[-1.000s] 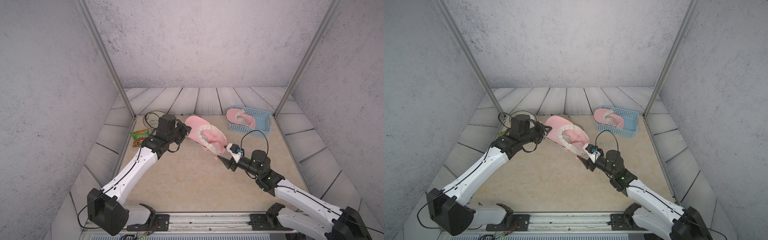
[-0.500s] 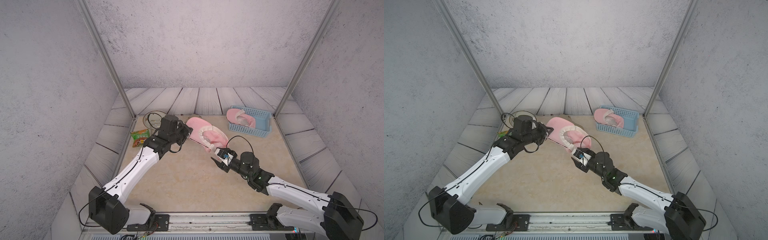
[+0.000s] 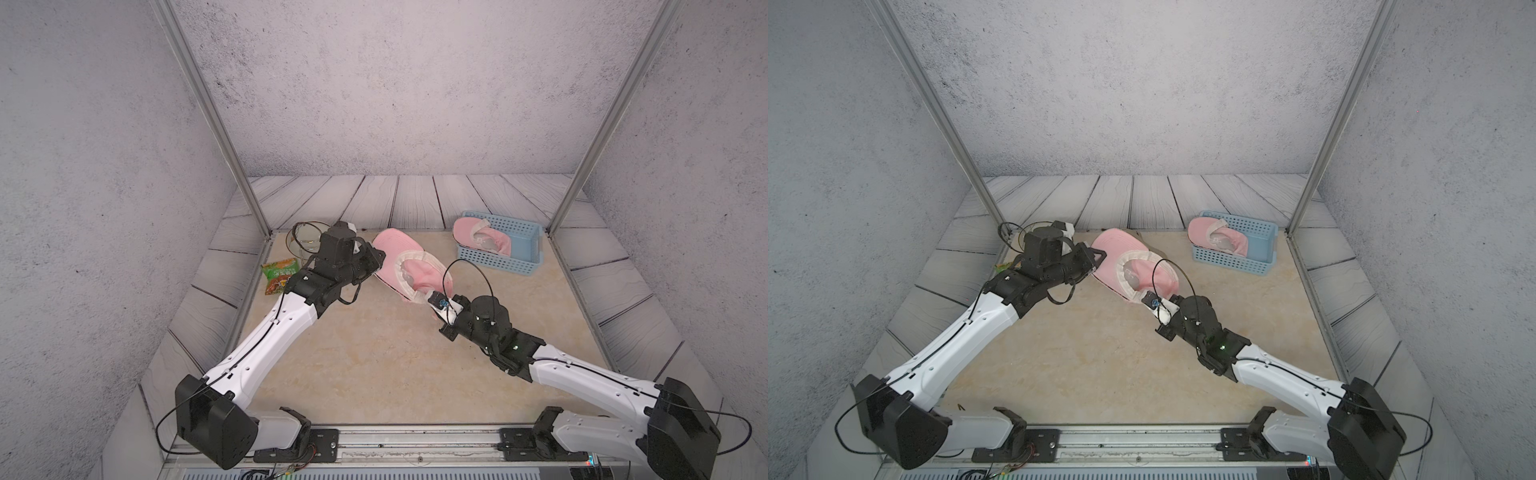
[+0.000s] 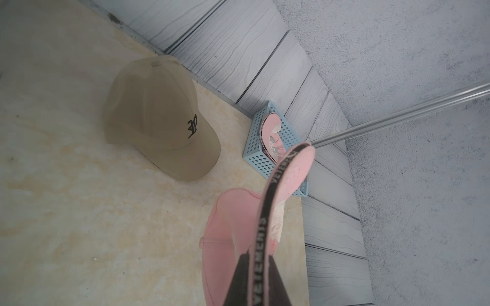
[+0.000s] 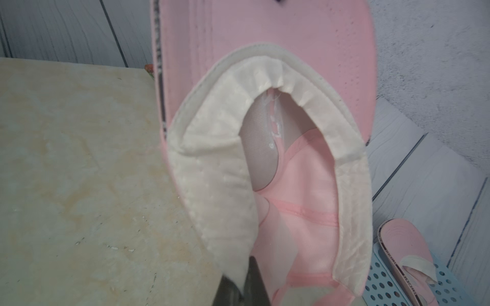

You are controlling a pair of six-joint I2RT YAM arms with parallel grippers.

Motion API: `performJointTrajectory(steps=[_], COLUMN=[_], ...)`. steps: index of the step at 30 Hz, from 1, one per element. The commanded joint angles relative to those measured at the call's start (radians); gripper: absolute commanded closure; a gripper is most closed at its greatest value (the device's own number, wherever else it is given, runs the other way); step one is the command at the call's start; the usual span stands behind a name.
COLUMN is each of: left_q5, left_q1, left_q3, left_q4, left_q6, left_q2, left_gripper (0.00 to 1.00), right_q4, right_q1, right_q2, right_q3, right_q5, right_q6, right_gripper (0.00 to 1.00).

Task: Turn the baseball cap inside out
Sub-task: Turn over the baseball cap.

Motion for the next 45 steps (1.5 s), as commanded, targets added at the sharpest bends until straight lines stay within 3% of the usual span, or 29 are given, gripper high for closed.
performJointTrajectory(steps=[1,5,9,17,22,24,27,31,35,38,45], left_q5=[0.1,0.268,0.411,0.416,0.461,0.468,0.478,0.512,0.554,0.602,0.659], left_q1=[-0.004,-0.004,-0.004,-0.004,-0.007,-0.007,-0.008,-0.008,-0.008,-0.008,-0.012], left_q3=[0.014,0.027,0.078,0.052,0.019,0.002,-0.015,-0.022,-0.038,-0.042,-0.075], left_q4=[0.144,0.203,0.175,0.113,0.128,0.148,0.164,0.195,0.277,0.306,0.368], left_q6=[0.394,0.565,0.67,0.859,0.867,0.848,0.805,0.683,0.505,0.437,0.366], left_q2=[-0.044,-0.048,-0.037,-0.089,-0.1,-0.1,-0.097,-0.075,-0.043,-0.024,-0.017], left_gripper=[1.0,1.0,1.0,1.0,1.0,1.0,1.0,1.0,1.0,1.0,1.0], right_q4=[-0.212,-0.273,-0.331,-0.386,-0.322,-0.286,-0.182,-0.022,0.092,0.161,0.201], right_q1=[0.0,-0.002,-0.004,-0.021,-0.023,-0.023,-0.022,-0.022,-0.022,-0.02,-0.019], right_q2=[-0.01,0.02,0.069,0.044,-0.057,-0.104,-0.157,-0.158,-0.123,-0.103,-0.061], right_q3=[0.037,0.045,0.071,0.086,0.06,0.044,0.016,-0.004,0.001,0.004,0.021], right_q5=[-0.182,-0.327,-0.393,-0.454,-0.403,-0.381,-0.316,-0.215,-0.116,-0.047,0.047], right_q6=[0.033,0.056,0.068,0.063,0.083,0.089,0.135,0.203,0.254,0.272,0.273], right_gripper=[0.99,0.99,1.0,1.0,0.45,0.38,0.36,0.39,0.62,0.78,0.91])
